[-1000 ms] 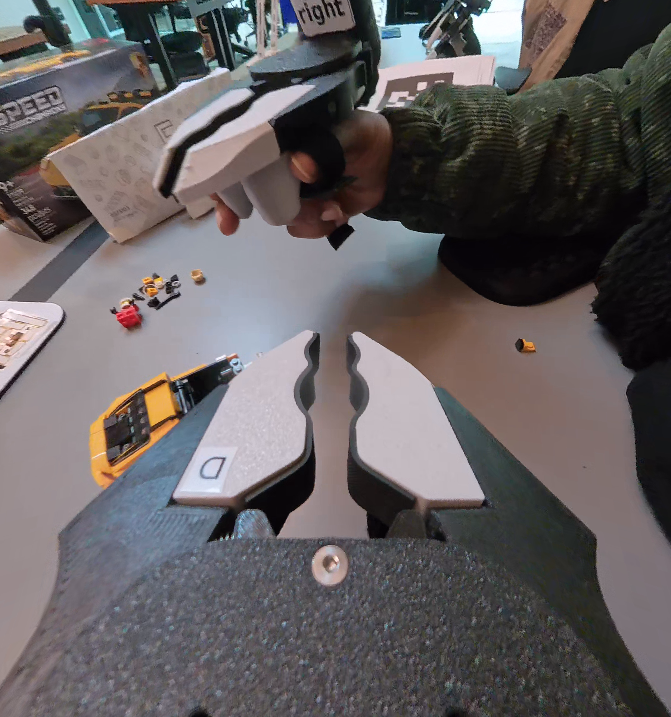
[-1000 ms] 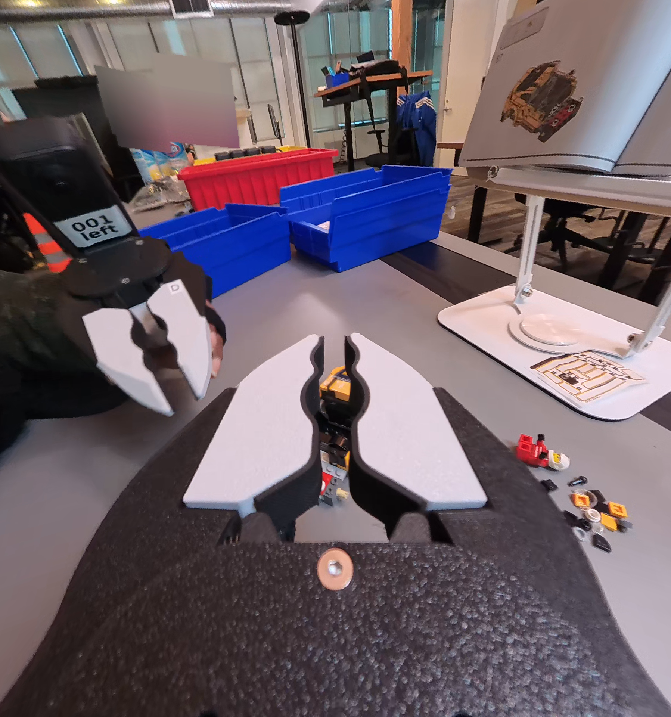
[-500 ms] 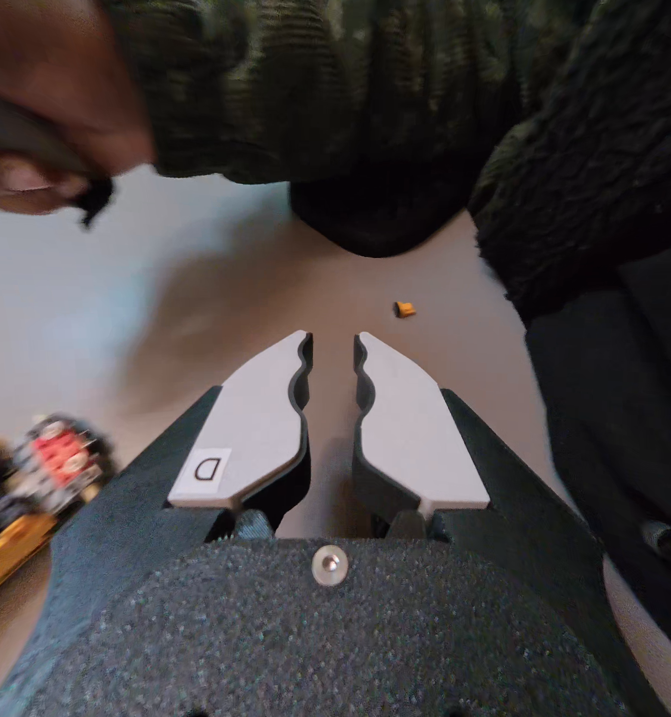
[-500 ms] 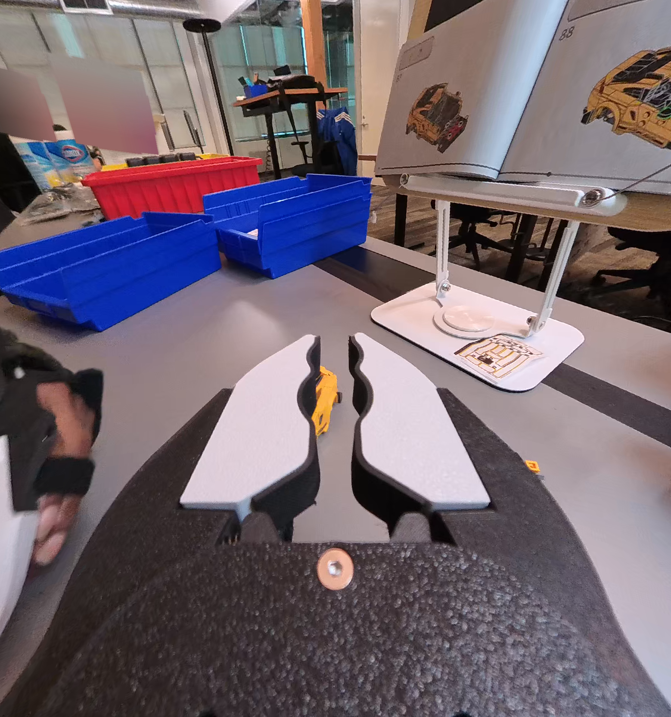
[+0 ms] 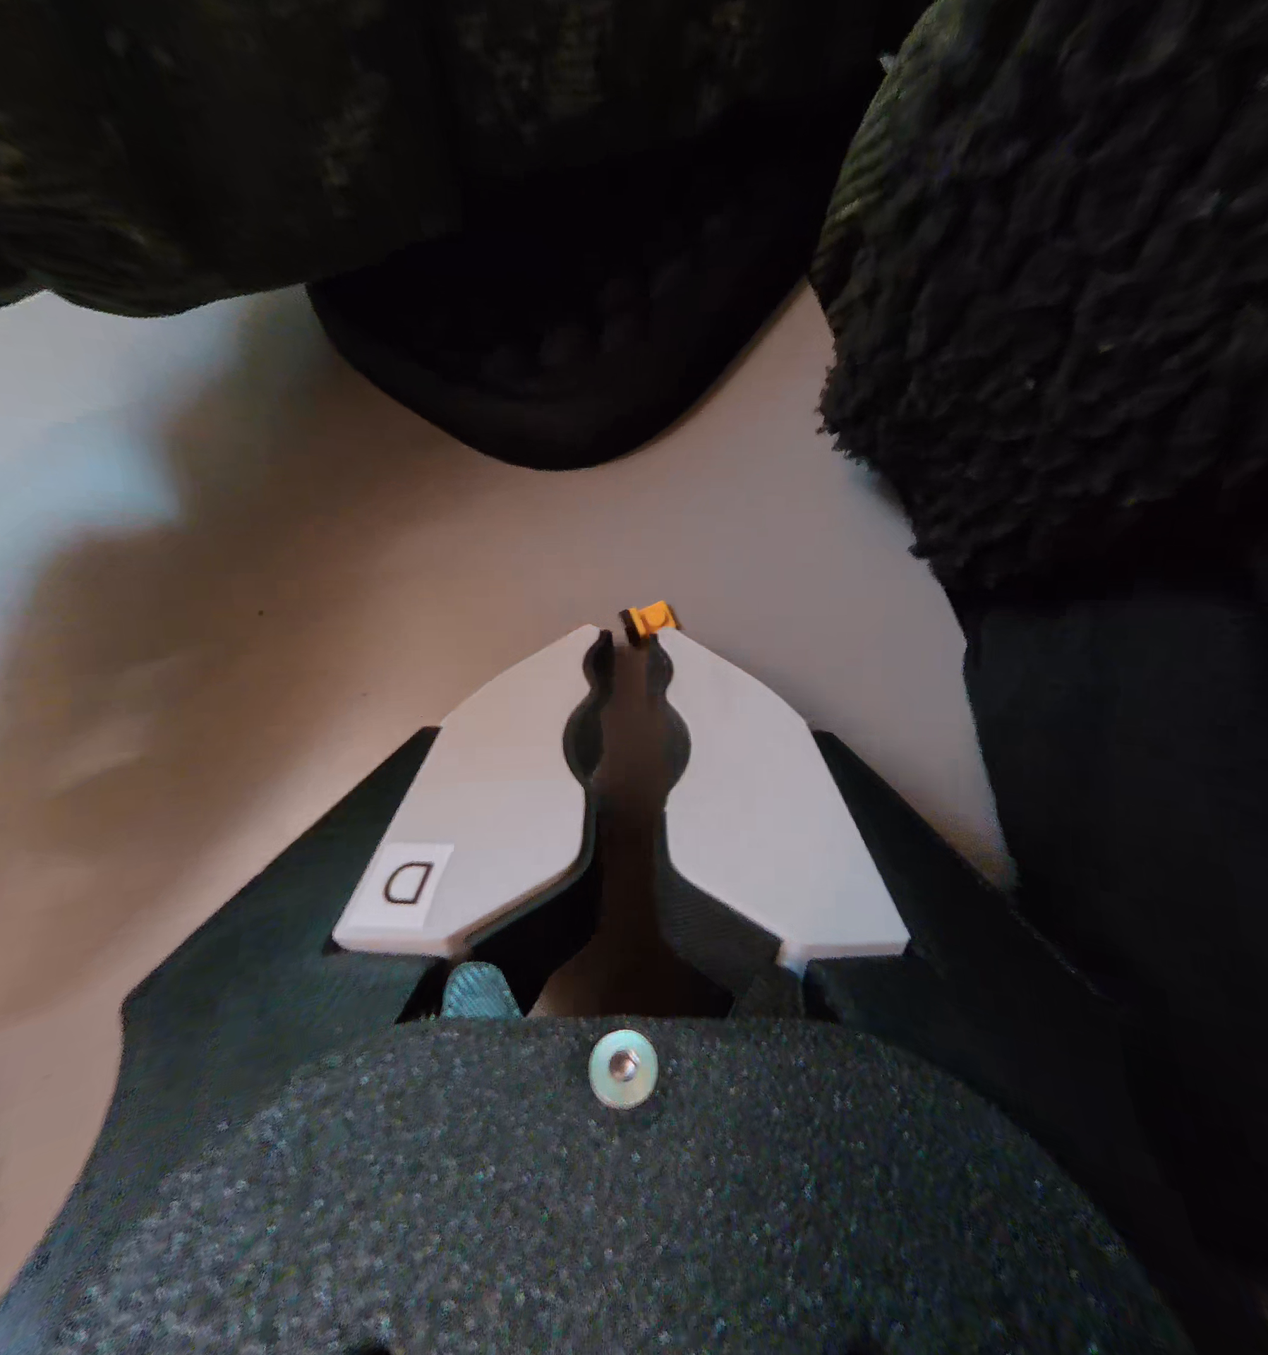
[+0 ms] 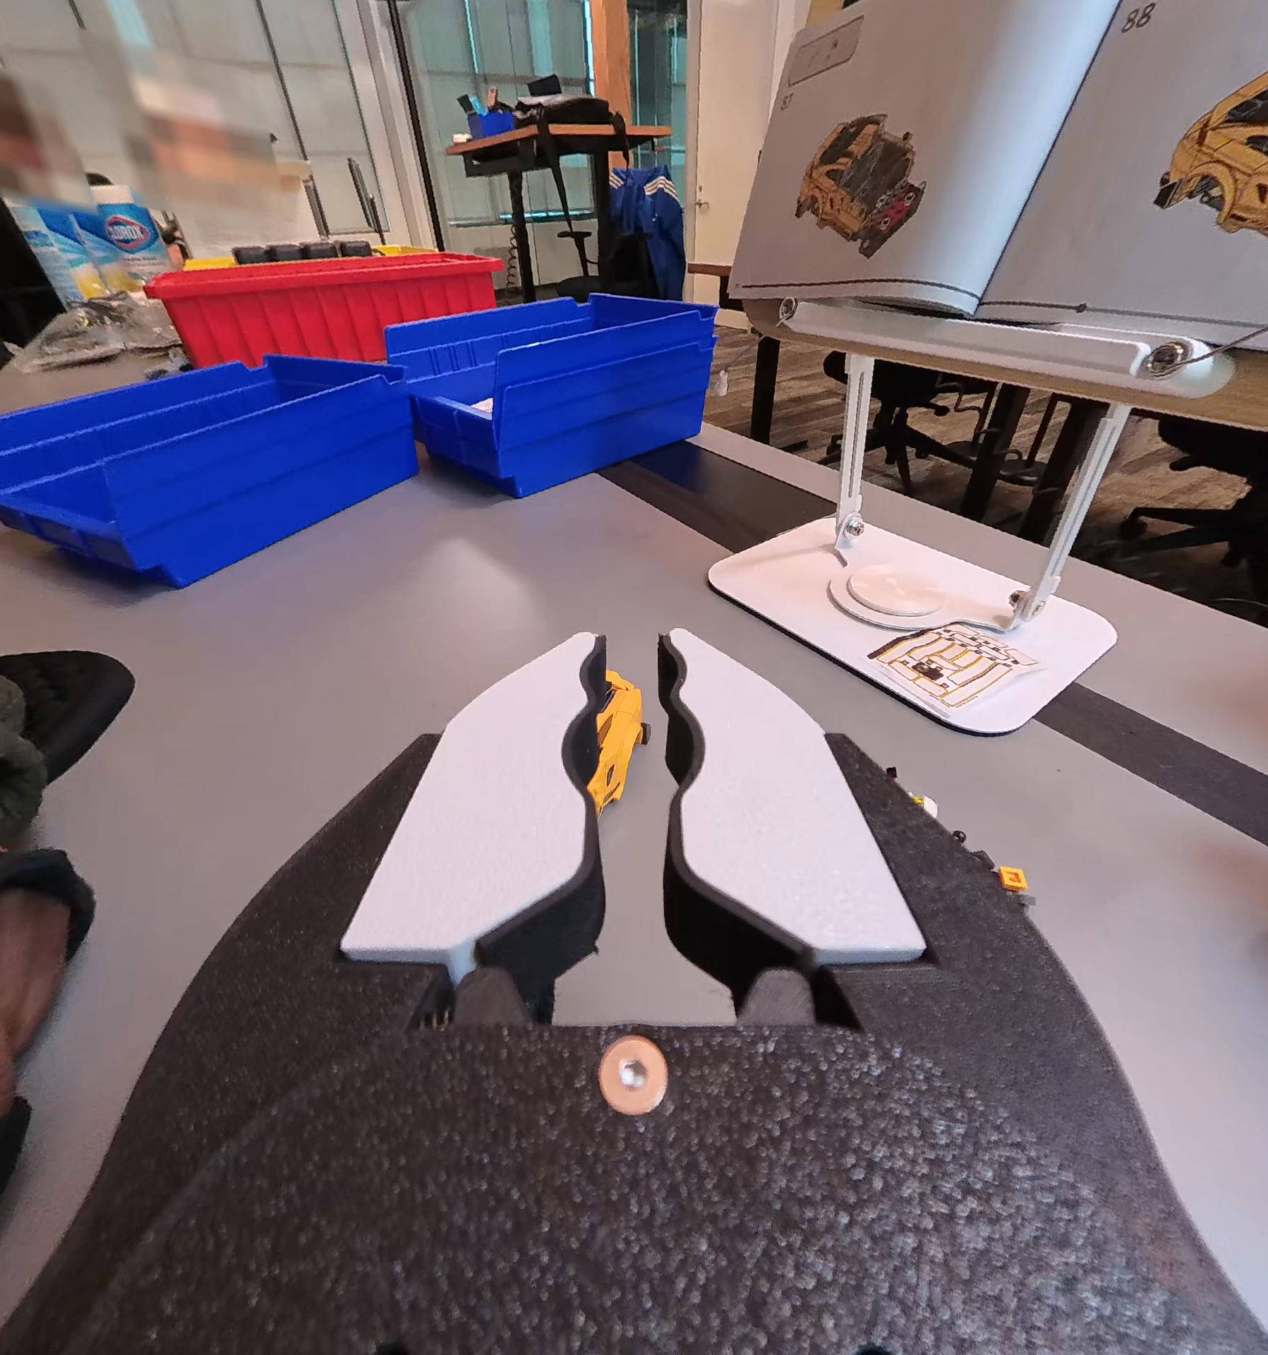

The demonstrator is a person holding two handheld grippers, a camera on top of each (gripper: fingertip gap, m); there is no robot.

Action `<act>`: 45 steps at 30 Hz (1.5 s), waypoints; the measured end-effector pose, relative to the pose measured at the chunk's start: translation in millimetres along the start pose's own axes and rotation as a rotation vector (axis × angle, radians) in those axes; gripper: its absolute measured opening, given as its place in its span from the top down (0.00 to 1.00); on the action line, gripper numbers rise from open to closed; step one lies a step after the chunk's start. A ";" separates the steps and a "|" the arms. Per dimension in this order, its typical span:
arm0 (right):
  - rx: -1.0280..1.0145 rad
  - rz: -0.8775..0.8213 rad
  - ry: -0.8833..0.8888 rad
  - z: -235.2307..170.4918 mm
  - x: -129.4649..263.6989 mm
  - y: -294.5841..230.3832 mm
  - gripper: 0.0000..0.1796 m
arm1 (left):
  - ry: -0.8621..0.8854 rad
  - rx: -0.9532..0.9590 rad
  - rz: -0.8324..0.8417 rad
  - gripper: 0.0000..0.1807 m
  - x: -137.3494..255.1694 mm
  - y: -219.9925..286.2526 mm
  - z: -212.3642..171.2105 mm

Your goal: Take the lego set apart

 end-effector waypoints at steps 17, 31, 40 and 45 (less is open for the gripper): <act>0.031 -0.008 -0.031 -6.1 -0.8 2.0 0.93 | 0.016 0.020 0.017 0.92 -5.8 -7.5 5.6; 0.086 -0.029 -0.151 -24.7 -6.3 3.3 0.92 | 0.101 0.264 0.344 0.81 48.7 -106.7 -12.5; 0.115 0.052 -0.348 -56.9 -14.2 -10.5 0.89 | 0.274 0.350 0.594 0.85 173.1 -135.6 -51.7; 0.091 0.087 -0.476 -75.8 -19.4 -19.2 0.89 | 0.217 0.479 0.617 0.83 182.2 -148.8 -87.5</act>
Point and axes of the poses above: each gripper's, where its closed fingertips meet, x back along the fingers, z out of its top, y = z × x across the jaws, the point moved 4 cm from there along x, back along the fingers, and after that the axes turned 9 degrees about -z, right-handed, at the moved point
